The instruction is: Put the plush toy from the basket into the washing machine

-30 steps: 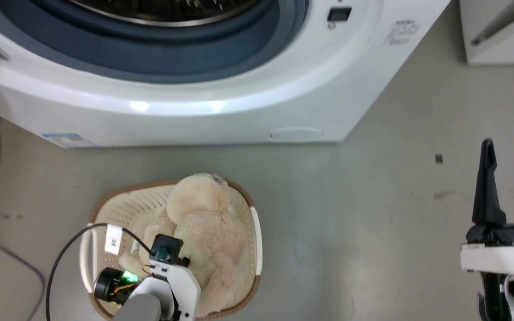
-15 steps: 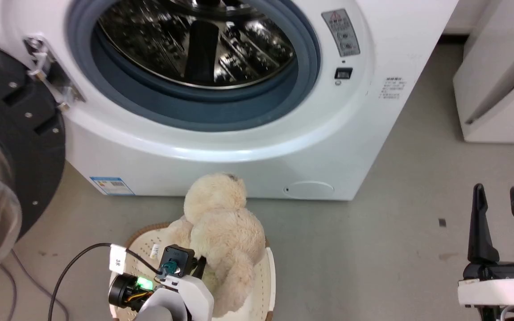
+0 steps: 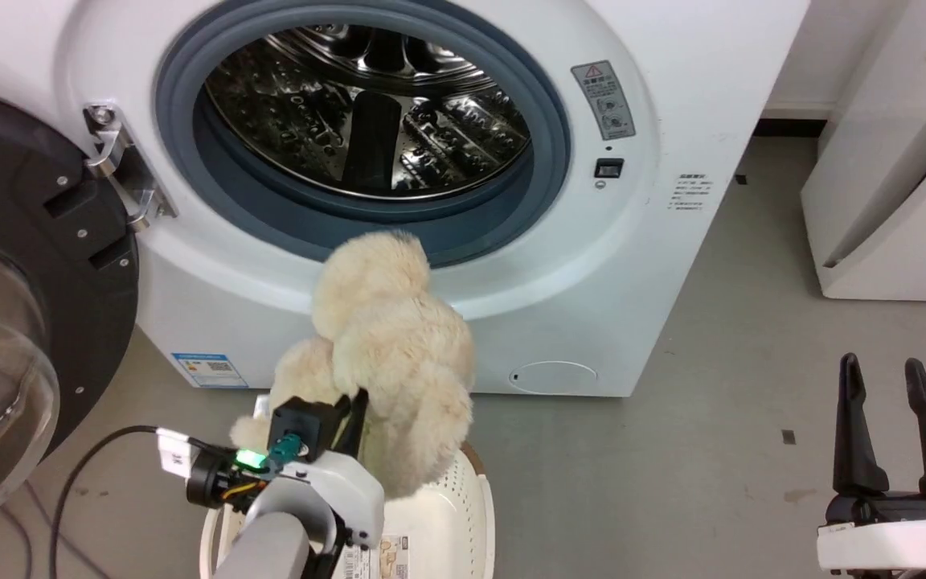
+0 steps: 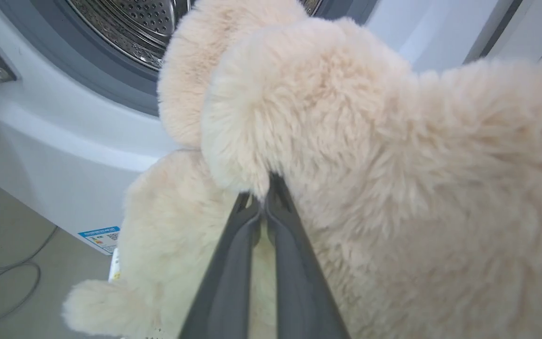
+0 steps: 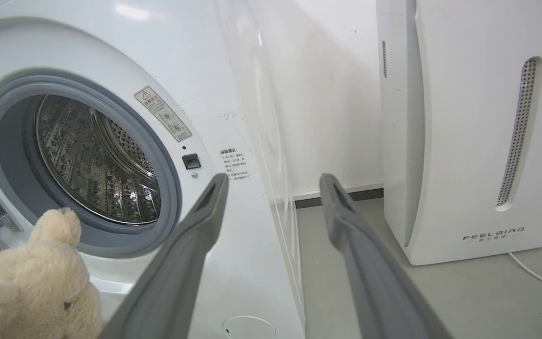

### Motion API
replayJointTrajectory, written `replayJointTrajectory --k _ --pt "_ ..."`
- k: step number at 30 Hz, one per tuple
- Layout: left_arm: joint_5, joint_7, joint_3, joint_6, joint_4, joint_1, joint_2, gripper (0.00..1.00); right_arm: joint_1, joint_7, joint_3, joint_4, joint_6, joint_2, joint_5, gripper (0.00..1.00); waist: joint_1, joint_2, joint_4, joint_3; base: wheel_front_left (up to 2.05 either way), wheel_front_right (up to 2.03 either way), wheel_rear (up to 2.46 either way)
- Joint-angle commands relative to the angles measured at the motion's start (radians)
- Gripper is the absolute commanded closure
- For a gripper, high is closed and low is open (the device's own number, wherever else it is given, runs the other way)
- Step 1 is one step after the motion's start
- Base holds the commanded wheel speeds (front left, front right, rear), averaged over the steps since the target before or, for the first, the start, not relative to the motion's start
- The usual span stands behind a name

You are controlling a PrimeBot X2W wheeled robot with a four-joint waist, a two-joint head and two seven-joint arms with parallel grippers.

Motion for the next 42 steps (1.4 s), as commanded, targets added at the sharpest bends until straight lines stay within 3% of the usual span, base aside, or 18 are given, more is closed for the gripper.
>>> replayJointTrajectory --k 1,10,20,32,41,42 --pt "0.012 -0.007 0.015 0.014 -0.028 0.009 0.008 1.0 0.018 -0.004 0.001 -0.003 -0.001 0.0 0.002 0.0 0.0001 0.0 -0.01 -0.003 0.0 0.0 0.0" --pt "0.022 -0.007 0.085 0.043 -0.054 -0.077 0.016 1.0 0.015 -0.004 0.015 -0.012 -0.001 0.0 0.013 0.0 0.0001 0.0 -0.068 0.039 0.0 0.0 0.0" --pt "0.032 -0.007 0.166 0.05 -0.016 -0.297 0.055 1.0 -0.075 -0.004 0.012 -0.033 -0.001 0.0 0.024 0.0 0.0001 0.0 -0.152 0.198 0.0 0.0 0.0" --pt "0.052 -0.007 0.221 0.032 0.132 -0.606 0.148 1.0 -0.16 -0.004 0.037 -0.043 -0.001 0.0 0.066 0.0 0.0001 0.0 -0.249 0.37 0.0 0.0 0.0" --pt "0.08 -0.007 0.233 0.031 0.266 -0.903 0.267 1.0 -0.229 -0.004 0.057 -0.055 -0.001 0.0 0.108 0.0 0.0001 0.0 -0.335 0.524 0.0 0.0 0.0" --pt "0.093 -0.007 0.225 0.032 0.298 -0.997 0.296 1.0 -0.244 -0.004 0.056 -0.057 -0.001 0.0 0.121 0.0 0.0001 0.0 -0.356 0.567 0.0 0.0 0.0"
